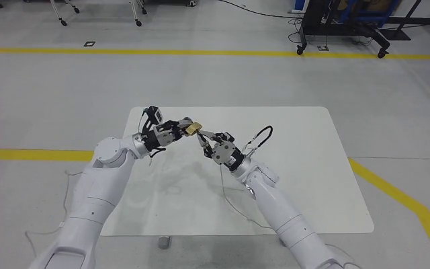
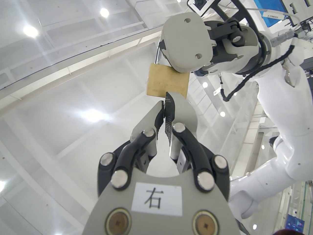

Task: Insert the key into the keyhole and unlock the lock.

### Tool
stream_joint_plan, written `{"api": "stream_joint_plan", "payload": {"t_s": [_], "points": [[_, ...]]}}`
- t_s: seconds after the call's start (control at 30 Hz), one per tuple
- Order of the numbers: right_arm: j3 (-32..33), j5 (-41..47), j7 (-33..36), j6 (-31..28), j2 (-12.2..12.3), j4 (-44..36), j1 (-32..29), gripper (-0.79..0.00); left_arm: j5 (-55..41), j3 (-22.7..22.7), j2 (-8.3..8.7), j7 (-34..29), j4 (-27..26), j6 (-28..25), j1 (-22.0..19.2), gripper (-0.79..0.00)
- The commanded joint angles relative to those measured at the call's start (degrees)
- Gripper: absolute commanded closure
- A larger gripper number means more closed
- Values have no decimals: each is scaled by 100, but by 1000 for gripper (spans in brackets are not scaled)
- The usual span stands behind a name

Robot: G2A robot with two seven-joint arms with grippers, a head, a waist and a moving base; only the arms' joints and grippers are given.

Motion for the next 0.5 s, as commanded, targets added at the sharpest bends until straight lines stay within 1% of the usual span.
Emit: {"api": "stream_joint_plan", "payload": {"t_s": [0.0,0.03,0.07,0.1,0.13,0.2,0.3,0.4,0.47], "points": [[-14,-158,9,-82,8,-15,15,0,124,-15,7,142,-57,-95,38,0],[-23,-269,-1,-128,15,-40,17,0,128,-29,8,189,-82,-119,55,0],[-29,-456,-39,-203,27,-75,26,-157,173,-42,12,245,-98,-139,67,0],[-30,-692,-105,-315,44,-121,28,-437,225,-57,18,310,-103,-140,74,0],[-23,-932,-211,-430,62,-174,17,-785,277,-72,22,387,-102,-127,78,0],[9,-1379,-319,-696,101,-342,-35,-785,410,-88,31,532,-114,-106,84,0],[153,-2214,-680,-1114,188,-609,-174,-785,812,-83,57,723,-171,-123,87,0],[435,-2810,-732,-1287,305,-1043,-415,-785,1514,-30,95,962,-251,-166,94,0],[723,-3417,-755,-1361,416,-1438,-628,-785,1885,24,111,1073,-340,-150,128,0]]}}
